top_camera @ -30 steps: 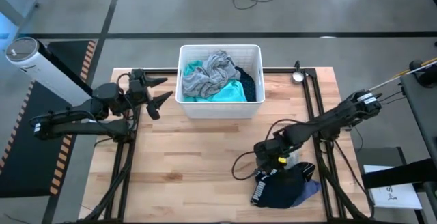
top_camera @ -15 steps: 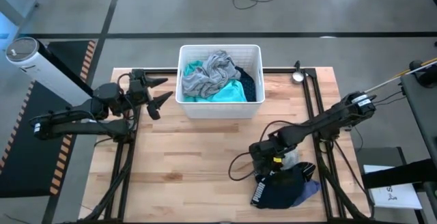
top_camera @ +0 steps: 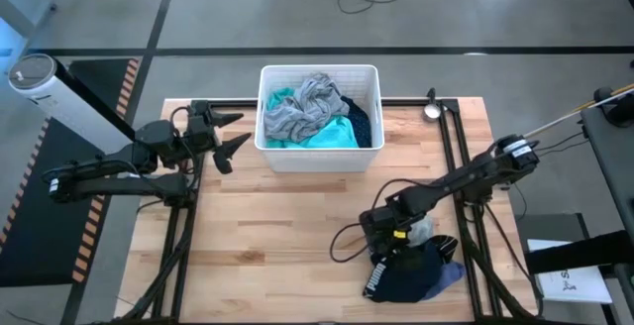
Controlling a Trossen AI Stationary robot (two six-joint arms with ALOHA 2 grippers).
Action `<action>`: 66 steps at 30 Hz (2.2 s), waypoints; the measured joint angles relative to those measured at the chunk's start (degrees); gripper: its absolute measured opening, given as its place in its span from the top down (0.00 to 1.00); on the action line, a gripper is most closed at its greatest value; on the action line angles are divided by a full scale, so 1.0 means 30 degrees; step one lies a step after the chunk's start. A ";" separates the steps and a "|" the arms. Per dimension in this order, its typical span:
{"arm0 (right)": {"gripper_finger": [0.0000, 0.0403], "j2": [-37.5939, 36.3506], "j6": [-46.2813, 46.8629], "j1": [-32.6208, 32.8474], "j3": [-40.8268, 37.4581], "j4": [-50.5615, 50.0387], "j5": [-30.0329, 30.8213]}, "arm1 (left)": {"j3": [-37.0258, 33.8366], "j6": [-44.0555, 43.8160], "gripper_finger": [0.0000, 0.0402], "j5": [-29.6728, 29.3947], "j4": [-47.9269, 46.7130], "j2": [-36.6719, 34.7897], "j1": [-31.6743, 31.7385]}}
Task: Sort clothes
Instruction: Put the dark blue boxer into the white laundry bin
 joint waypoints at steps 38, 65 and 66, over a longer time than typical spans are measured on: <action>1.00 -0.1189 -0.5034 -0.0211 0.6056 -0.6701 0.6829 | 0.0000 -0.0102 0.36 0.0000 0.0060 0.0000 -0.0001; 1.00 -0.1873 -1.1520 -0.3778 1.9891 -0.3708 1.7894 | 0.0007 -0.0102 0.36 0.0000 0.0241 0.0182 0.0006; 1.00 -0.1870 -1.1870 -0.4243 2.0129 -0.3157 1.7907 | 0.0007 -0.0102 0.36 0.0000 0.0241 0.0197 -0.0001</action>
